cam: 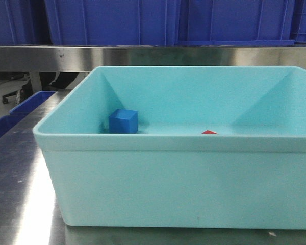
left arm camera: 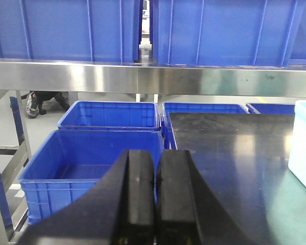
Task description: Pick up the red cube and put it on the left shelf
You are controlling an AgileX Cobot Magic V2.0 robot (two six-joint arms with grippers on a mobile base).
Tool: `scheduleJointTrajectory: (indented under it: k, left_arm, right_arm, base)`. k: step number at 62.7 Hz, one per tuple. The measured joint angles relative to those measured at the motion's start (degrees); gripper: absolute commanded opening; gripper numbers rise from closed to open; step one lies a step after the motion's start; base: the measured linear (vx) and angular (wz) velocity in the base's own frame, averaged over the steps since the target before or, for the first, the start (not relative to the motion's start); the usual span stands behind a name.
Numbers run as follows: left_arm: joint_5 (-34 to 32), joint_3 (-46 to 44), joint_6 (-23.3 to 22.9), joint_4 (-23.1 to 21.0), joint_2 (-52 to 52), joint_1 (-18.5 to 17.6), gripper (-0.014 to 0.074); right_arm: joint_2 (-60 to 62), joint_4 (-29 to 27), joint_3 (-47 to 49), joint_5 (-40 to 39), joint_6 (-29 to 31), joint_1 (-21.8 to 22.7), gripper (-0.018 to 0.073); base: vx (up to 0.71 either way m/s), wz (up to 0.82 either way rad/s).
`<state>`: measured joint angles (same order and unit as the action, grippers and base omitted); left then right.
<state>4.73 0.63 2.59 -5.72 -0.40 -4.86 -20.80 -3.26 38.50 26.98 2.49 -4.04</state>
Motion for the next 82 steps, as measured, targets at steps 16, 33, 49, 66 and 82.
scheduleJointTrajectory:
  k: [16,33,49,66,82]
  left_arm:
    - [0.0,0.0,0.0,0.0,0.0,0.0,0.0101]
    - [0.0,0.0,0.0,0.0,0.0,0.0,0.0102]
    - [0.0,0.0,0.0,0.0,0.0,0.0,0.0102]
    - [0.0,0.0,0.0,0.0,0.0,0.0,0.0101]
    - [0.0,0.0,0.0,0.0,0.0,0.0,0.0102]
  right_arm:
    - [-21.6,-3.0,19.1,13.5,0.0,-15.6,0.0054]
    - [-45.3,-3.1,29.1,25.8,0.8,-26.4,0.0157]
    - [-57.3,-3.0,30.2,29.1,6.1,-27.0,0.0419]
    - [-61.0,-3.1,30.4,29.5,11.6,-27.0,0.0522]
    - [-65.3,-3.1,30.6,28.6,13.4,-27.0,0.0552]
  base:
    - [0.0,0.0]
    - [0.0,0.0]
    - [0.0,0.0]
    - [0.0,0.0]
    - [0.0,0.0]
